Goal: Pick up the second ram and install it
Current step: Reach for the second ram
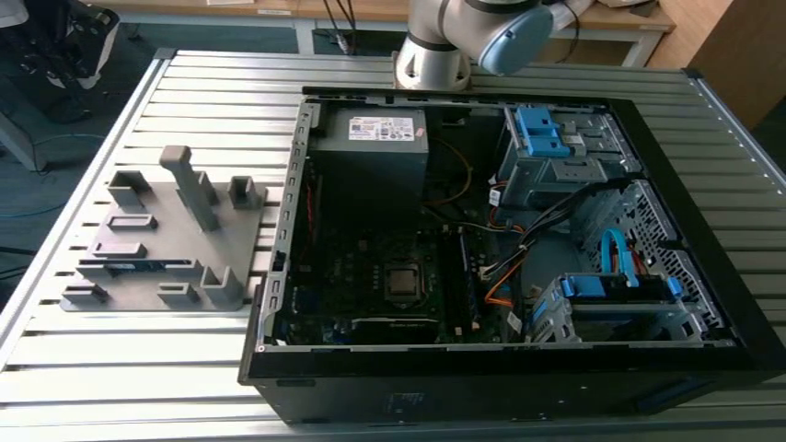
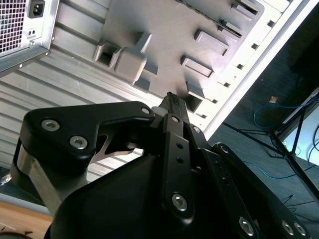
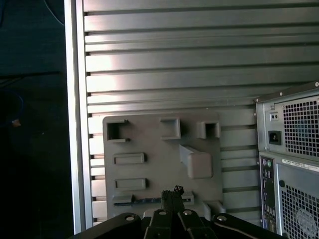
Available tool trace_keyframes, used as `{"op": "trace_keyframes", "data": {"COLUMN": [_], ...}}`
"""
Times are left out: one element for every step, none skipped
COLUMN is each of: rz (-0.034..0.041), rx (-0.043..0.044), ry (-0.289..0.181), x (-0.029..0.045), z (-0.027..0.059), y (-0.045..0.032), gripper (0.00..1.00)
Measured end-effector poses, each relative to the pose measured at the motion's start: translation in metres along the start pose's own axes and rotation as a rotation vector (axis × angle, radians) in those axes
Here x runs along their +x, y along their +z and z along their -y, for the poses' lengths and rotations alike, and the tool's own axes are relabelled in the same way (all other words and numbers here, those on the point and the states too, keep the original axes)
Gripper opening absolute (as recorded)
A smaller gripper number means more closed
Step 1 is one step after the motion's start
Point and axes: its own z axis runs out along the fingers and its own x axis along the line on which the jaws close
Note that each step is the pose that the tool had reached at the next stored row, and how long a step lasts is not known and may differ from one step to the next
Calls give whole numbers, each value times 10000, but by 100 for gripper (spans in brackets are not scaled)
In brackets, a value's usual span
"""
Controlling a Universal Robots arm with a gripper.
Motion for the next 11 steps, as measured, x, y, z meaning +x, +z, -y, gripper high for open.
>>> {"op": "trace_keyframes", "data": {"rz": [0, 0, 1, 1, 1, 1, 0, 0, 1, 1, 0], "rx": [0, 0, 0, 0, 0, -1, 0, 0, 0, 0, 0], "ry": [0, 0, 0, 0, 0, 1, 1, 1, 1, 1, 1], "x": [6, 11, 16, 20, 25, 30, 37, 45, 53, 62, 72], "z": [0, 1, 1, 1, 2, 2, 2, 3, 4, 5, 5], "y": [0, 0, 0, 0, 0, 0, 0, 0, 0, 1, 1], "gripper": [10, 10, 10, 10, 10, 10, 10, 10, 10, 10, 10]}}
